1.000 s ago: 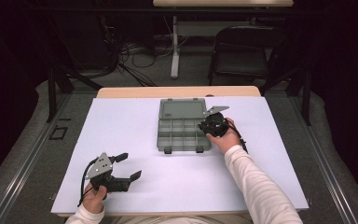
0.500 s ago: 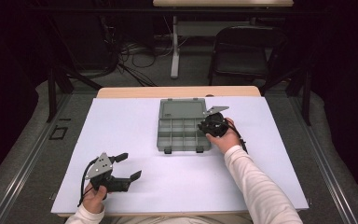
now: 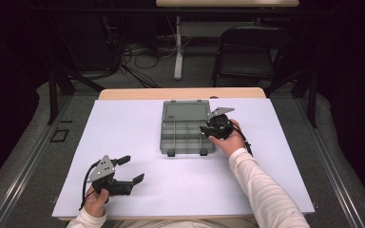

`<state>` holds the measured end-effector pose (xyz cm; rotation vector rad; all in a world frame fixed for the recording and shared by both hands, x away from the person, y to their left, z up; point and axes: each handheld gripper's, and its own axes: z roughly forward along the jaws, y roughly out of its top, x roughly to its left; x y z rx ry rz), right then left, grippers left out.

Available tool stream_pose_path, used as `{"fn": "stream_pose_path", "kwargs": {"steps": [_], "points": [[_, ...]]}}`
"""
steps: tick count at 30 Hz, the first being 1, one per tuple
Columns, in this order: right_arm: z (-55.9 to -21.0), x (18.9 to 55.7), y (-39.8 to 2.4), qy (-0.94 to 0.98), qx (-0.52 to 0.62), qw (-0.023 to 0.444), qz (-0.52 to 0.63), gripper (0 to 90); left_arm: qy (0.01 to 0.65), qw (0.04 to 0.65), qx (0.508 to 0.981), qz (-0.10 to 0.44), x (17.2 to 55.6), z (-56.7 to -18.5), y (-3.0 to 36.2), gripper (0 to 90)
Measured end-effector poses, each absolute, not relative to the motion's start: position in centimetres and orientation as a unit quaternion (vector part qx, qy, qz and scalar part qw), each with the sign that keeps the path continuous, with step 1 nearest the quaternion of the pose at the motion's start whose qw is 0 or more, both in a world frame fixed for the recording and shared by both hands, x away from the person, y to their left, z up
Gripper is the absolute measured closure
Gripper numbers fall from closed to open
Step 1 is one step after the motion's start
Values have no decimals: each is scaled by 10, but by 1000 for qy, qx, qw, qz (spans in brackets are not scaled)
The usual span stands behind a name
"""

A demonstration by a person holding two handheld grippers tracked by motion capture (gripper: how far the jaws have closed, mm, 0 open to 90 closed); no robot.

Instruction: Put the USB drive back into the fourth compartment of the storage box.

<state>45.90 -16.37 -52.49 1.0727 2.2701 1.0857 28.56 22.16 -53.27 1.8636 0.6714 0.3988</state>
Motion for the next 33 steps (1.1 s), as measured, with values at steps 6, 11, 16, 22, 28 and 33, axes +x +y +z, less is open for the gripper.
{"fn": "stream_pose_path", "kwargs": {"steps": [6, 11, 16, 22, 28, 33], "points": [[-522, 457, -162, 810, 381, 204, 396, 509, 282, 531, 781, 168, 286, -533, 222, 157], [-518, 453, -160, 814, 379, 210, 386, 461, 283, 534, 779, 166, 286, -533, 223, 157], [-516, 450, -158, 818, 372, 222, 379, 455, 282, 534, 779, 166, 286, -533, 222, 157], [-511, 445, -160, 813, 386, 206, 385, 426, 281, 532, 781, 167, 286, -533, 223, 157], [-505, 438, -161, 793, 381, 191, 435, 372, 281, 533, 780, 168, 286, -533, 222, 157], [-498, 427, -154, 801, 361, 199, 434, 227, 281, 533, 780, 168, 285, -533, 222, 157]]}}
